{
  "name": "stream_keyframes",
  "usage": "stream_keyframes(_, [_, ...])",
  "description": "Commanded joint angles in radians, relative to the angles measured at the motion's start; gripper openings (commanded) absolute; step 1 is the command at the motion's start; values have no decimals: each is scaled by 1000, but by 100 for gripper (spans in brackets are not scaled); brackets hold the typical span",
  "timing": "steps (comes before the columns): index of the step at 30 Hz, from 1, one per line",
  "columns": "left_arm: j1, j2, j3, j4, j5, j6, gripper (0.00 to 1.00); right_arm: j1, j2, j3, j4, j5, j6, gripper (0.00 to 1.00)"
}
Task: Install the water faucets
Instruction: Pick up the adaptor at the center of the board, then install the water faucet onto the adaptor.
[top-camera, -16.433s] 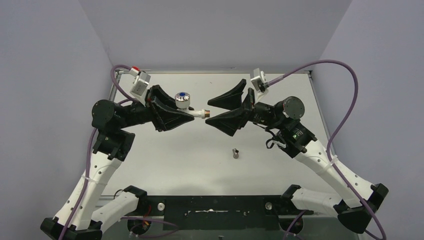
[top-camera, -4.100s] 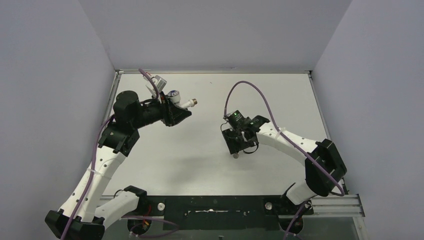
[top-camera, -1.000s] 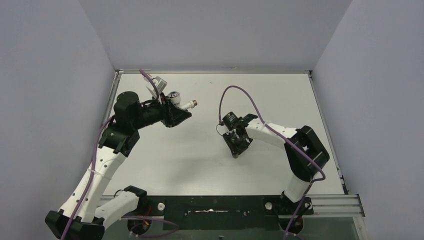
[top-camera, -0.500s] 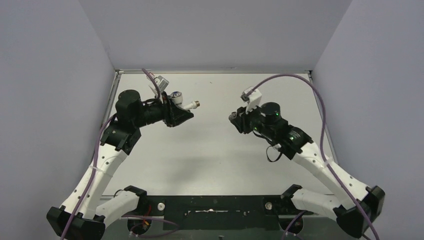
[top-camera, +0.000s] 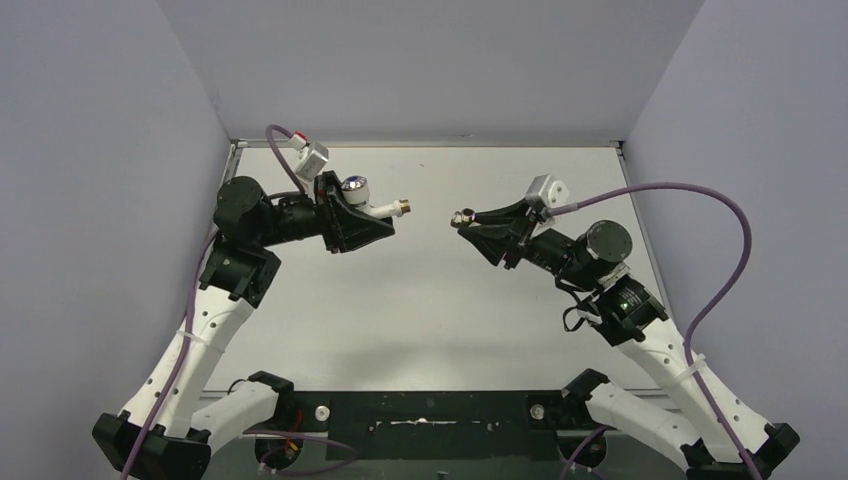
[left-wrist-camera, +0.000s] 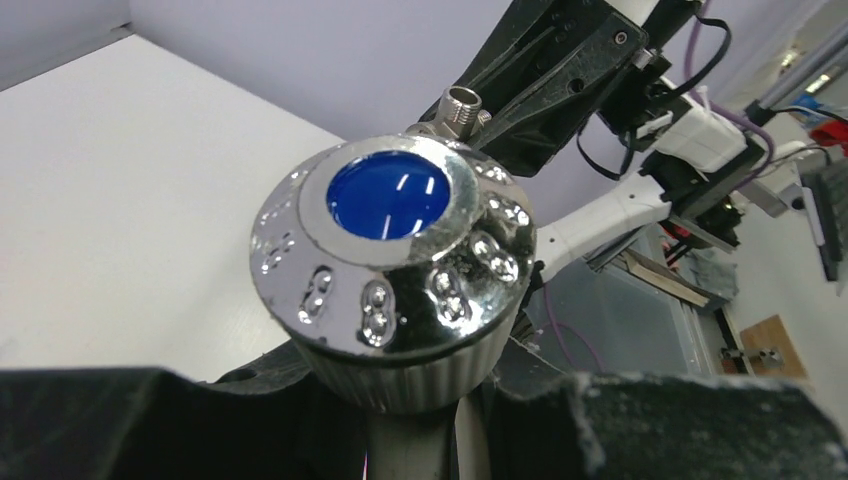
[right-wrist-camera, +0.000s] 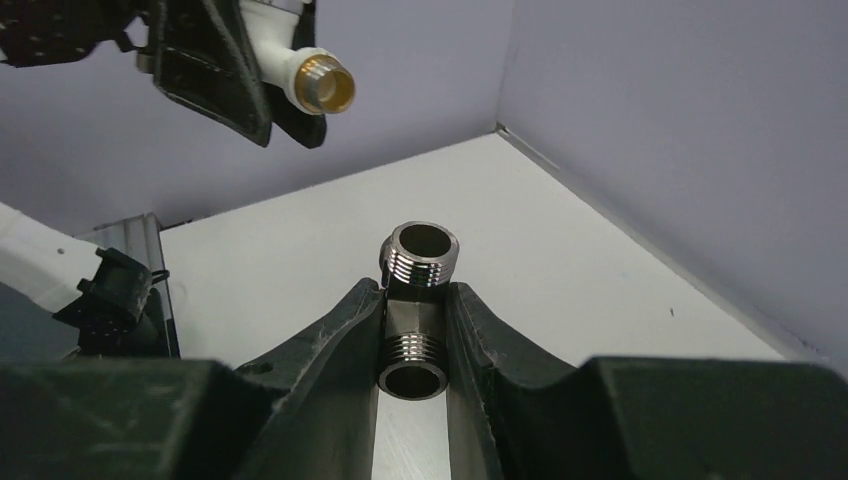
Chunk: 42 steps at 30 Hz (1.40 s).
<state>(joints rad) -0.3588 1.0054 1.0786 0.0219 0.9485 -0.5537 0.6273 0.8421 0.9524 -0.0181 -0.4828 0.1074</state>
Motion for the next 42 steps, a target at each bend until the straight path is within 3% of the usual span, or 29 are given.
stream_keyframes(1, [1, 0, 64, 216, 139, -103, 0, 1, -44, 76, 180, -170, -68, 0])
stream_keyframes(8, [-33, 2, 88, 264, 217, -138, 0, 48, -36, 102, 221, -330, -241, 0])
stream_keyframes(16, [-107, 8, 107, 227, 260, -110, 0, 205, -26, 149, 99, -281, -579, 0])
stream_keyframes(23, [-119, 0, 112, 224, 277, -101, 0, 215, -24, 195, 71, -274, -615, 0])
stream_keyframes(31, [-140, 7, 127, 156, 271, -50, 0, 215, 34, 300, -106, -251, -680, 0])
stream_keyframes(42, [-141, 14, 146, 76, 242, 9, 0, 230, 71, 370, -192, -235, -662, 0])
